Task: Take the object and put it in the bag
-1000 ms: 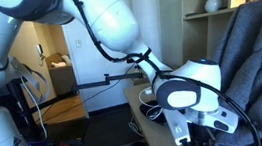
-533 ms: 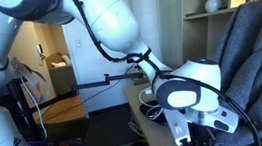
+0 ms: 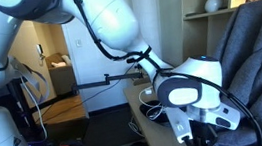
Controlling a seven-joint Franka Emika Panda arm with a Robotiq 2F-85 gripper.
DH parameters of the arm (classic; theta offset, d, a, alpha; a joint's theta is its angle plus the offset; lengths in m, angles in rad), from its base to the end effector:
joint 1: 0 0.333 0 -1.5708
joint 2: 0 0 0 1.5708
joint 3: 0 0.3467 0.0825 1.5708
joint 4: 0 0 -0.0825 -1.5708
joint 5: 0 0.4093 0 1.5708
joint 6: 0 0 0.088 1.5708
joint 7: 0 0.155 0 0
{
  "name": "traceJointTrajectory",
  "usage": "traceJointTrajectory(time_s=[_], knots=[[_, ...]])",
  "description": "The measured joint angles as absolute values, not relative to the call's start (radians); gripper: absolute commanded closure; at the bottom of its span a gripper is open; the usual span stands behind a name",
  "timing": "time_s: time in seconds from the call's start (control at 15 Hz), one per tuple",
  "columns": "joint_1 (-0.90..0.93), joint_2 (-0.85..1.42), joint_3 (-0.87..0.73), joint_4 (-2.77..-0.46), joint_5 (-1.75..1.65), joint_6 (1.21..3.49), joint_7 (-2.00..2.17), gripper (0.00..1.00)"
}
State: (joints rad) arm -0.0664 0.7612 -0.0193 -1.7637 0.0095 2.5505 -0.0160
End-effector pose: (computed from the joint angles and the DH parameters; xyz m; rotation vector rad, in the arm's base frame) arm 0.6924 -0.0589 0.0883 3.1302 -0.1128 0.0397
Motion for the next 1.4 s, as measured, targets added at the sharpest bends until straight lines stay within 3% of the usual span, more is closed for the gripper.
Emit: traceJointTrajectory(time_s=[0.27,0.6,1.4], knots=[[-0.062,0.758,-0.019,-1.76,0.009,2.551,-0.016,0.94],[-0.052,0.756,-0.023,-1.769,-0.003,2.587,-0.016,0.92],[0.087,0.592,-0.097,-2.113,-0.074,3.06,-0.013,0.92]])
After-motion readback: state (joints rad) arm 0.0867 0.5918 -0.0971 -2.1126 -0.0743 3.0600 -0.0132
